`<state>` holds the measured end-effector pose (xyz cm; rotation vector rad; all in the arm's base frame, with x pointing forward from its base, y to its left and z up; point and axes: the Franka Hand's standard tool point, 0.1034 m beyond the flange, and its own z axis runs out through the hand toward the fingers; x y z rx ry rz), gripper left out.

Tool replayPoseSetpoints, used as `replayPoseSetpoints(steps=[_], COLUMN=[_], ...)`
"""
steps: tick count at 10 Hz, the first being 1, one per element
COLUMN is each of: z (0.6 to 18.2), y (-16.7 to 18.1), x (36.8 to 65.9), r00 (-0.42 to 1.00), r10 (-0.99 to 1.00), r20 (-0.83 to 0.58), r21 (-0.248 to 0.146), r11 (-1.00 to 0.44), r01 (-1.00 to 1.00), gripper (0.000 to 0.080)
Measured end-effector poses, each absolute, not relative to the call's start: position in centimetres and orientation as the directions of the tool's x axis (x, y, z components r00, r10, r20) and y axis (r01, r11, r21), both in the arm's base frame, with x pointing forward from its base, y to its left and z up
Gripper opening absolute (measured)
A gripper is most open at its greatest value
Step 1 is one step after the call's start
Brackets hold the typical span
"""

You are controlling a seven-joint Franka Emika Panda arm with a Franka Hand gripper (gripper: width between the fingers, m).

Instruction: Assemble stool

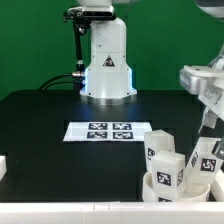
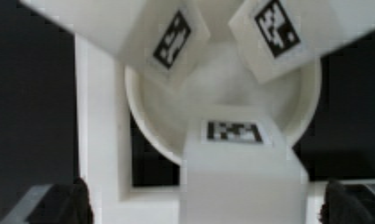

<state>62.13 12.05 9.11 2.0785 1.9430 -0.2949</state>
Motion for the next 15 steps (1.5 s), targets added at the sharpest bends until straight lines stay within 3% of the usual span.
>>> replayPoseSetpoints(steps=[4,5,6,7,9,10,11,13,15], z=[9.1,9.1,9.1,9.1,9.1,9.0,9.0,9.1,9.2], y=[11.6,11.6,11.5,11.5,11.4,11.3,11.3,12.5,12.3], x=[62.2,62.2,62.2,62.2,62.2,62.2,62.2,61.2,61.3], r00=[0.087,0.09,0.107,0.125,0.169,0.299,0.496,0.776,0.839], r10=[0.938,0.938,0.936,0.935,0.929,0.901,0.821,0.585,0.504], r20=[-0.335,-0.335,-0.334,-0.333,-0.329,-0.314,-0.283,-0.237,-0.203], r21=[0.066,0.066,0.072,0.078,0.092,0.133,0.197,0.285,0.308], r11=[-0.069,-0.071,-0.088,-0.105,-0.147,-0.271,-0.456,-0.721,-0.781], r01=[0.995,0.995,0.994,0.991,0.985,0.953,0.868,0.631,0.544], gripper=[0.0619,0.0434,0.0434,0.0331,0.0331,0.0331,0.0331,0.0331,0.0331])
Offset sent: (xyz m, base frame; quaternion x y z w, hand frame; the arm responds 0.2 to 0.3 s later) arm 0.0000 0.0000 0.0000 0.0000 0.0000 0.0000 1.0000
